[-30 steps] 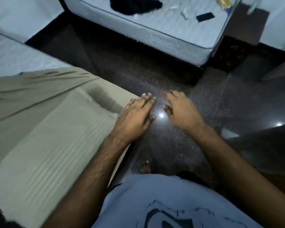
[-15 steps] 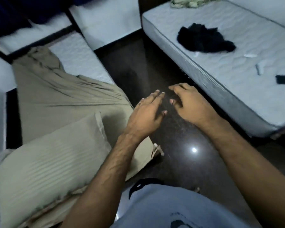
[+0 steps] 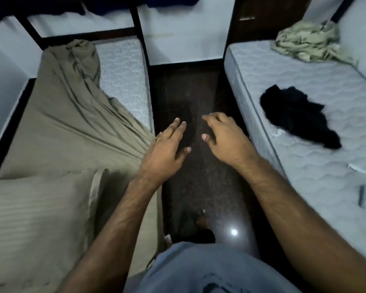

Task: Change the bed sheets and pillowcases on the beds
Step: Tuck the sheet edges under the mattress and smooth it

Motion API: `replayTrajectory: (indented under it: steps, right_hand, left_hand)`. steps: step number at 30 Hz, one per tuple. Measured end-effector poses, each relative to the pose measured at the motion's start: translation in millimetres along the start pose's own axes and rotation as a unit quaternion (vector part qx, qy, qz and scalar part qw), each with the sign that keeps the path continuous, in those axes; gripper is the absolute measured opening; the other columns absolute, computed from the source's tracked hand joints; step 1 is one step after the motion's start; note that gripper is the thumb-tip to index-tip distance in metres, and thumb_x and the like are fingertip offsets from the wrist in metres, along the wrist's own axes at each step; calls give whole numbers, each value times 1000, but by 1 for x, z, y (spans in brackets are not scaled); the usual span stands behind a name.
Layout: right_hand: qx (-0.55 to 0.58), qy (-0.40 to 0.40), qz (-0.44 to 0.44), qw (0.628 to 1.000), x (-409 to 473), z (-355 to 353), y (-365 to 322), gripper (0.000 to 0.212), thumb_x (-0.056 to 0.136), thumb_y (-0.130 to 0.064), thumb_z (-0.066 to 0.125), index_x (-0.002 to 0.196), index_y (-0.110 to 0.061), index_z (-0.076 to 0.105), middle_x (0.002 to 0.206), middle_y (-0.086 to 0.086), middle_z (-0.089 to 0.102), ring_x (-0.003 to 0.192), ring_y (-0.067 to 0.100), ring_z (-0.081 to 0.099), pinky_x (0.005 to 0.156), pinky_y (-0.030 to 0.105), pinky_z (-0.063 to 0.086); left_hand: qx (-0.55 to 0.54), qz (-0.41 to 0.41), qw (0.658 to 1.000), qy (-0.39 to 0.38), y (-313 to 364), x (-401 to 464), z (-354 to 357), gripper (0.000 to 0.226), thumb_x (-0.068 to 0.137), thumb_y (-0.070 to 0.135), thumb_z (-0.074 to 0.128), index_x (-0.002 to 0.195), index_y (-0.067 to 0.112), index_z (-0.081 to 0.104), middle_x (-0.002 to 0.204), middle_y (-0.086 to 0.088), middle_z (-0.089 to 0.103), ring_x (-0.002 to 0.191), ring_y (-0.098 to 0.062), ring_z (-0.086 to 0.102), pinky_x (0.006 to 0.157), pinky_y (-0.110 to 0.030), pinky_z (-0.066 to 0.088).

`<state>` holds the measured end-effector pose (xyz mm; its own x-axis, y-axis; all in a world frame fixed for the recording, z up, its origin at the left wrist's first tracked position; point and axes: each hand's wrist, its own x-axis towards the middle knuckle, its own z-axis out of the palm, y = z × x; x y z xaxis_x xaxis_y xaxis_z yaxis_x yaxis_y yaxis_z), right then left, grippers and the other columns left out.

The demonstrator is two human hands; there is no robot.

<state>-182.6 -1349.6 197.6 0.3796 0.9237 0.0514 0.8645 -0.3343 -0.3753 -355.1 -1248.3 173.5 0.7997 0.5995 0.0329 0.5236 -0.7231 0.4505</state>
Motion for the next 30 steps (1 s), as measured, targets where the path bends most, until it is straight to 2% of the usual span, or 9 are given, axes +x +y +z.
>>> replayTrajectory:
  steps: [3,10,16,21,30]
  right_hand:
    - [-19,-51,-37,998,69,-9,18,57,98,-32,58,151,-19,40,147,6,44,127,29,46,103,46,45]
    - [35,-61,-116,991,253,-14,18,53,99,-31,58,149,-19,43,146,5,46,129,29,46,109,47,40]
    - [52,-96,-200,974,417,9,33,54,99,-29,58,149,-18,43,145,5,46,128,28,46,105,46,44]
    - [43,-134,-271,952,556,4,43,53,99,-29,59,148,-16,44,145,6,46,130,28,45,108,42,41]
    - [51,-166,-383,907,777,32,-8,51,99,-31,59,146,-16,46,141,6,49,131,28,45,105,47,44]
  left_hand:
    - [-4,-38,999,6,-15,60,-8,74,99,39,59,160,20,22,169,-1,14,151,-23,26,119,-44,34]
    - [10,-119,990,68,-63,188,-54,72,99,38,59,160,18,26,168,-4,19,150,-24,31,118,-43,34]
    - [37,-193,975,103,-124,304,-67,71,99,41,58,159,22,25,168,-4,18,147,-29,36,112,-54,39]
    - [37,-268,956,112,-160,404,-86,73,98,43,57,160,22,24,168,-2,19,144,-30,40,110,-53,41]
    - [67,-356,911,199,-249,544,-134,73,97,40,61,157,15,29,165,-7,28,144,-30,40,111,-51,41]
